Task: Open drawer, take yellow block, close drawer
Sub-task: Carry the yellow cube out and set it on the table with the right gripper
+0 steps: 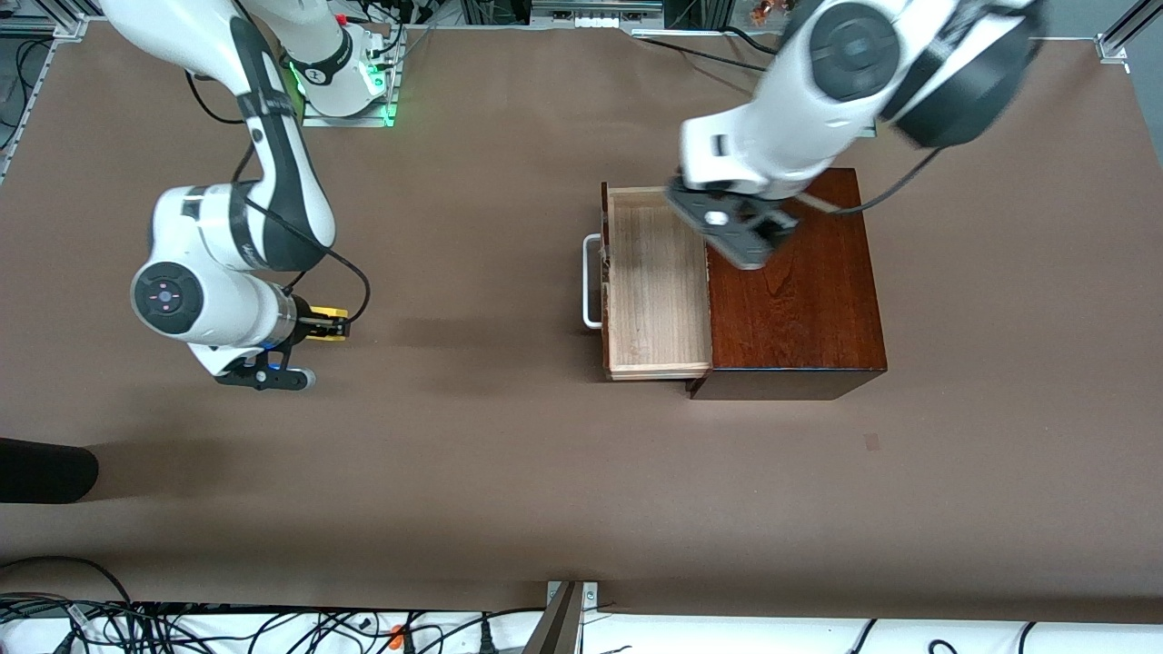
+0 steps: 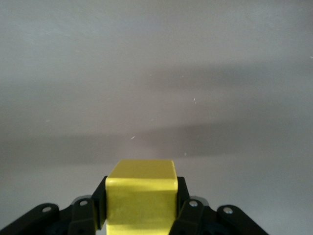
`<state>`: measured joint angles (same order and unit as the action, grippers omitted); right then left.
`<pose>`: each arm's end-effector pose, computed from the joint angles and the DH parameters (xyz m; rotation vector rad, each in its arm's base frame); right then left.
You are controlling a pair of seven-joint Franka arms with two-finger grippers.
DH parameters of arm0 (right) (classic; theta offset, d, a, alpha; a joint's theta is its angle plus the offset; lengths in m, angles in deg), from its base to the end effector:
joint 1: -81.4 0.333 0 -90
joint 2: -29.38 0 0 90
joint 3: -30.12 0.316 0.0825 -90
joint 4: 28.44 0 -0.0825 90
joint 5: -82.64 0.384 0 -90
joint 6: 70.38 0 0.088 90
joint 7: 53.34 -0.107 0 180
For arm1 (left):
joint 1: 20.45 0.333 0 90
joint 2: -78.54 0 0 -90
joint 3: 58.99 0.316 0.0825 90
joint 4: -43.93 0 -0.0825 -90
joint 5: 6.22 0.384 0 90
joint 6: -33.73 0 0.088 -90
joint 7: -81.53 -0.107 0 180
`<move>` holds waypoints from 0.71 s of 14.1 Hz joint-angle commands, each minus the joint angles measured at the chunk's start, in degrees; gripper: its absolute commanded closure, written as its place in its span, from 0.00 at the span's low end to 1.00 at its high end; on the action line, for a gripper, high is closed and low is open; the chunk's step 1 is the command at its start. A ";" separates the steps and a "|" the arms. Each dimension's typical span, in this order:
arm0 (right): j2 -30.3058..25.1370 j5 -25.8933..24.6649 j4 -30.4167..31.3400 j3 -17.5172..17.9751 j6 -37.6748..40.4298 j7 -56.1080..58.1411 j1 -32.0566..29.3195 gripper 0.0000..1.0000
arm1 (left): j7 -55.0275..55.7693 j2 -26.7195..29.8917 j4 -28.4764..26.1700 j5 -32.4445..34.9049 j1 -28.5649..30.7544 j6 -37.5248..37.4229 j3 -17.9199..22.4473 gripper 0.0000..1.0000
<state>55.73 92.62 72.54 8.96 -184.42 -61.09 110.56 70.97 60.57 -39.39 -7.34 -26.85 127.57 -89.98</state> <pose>0.6214 0.1162 0.3045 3.0865 -0.0981 -0.2983 0.5292 -0.3514 0.5214 2.7338 -1.1881 -0.1869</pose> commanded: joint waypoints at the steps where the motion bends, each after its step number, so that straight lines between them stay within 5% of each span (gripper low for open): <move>1: -2.45 0.38 9.65 -0.55 -10.81 4.13 0.55 0.61 | -12.16 -5.22 3.33 1.64 -3.60 2.30 -1.61 0.00; 5: -0.70 0.47 16.43 -0.55 -23.67 8.53 0.46 0.61 | -29.05 -9.44 3.33 11.90 -12.91 7.40 -1.52 0.00; 10: 0.10 0.74 18.63 -0.55 -27.64 11.87 0.11 0.54 | -35.49 -16.38 2.98 16.92 -15.83 12.94 -1.52 0.00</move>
<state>56.35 92.62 89.89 8.85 -210.72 -51.58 110.57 39.05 48.08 -38.63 6.88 -42.90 139.65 -91.51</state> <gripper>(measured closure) 0.445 0.000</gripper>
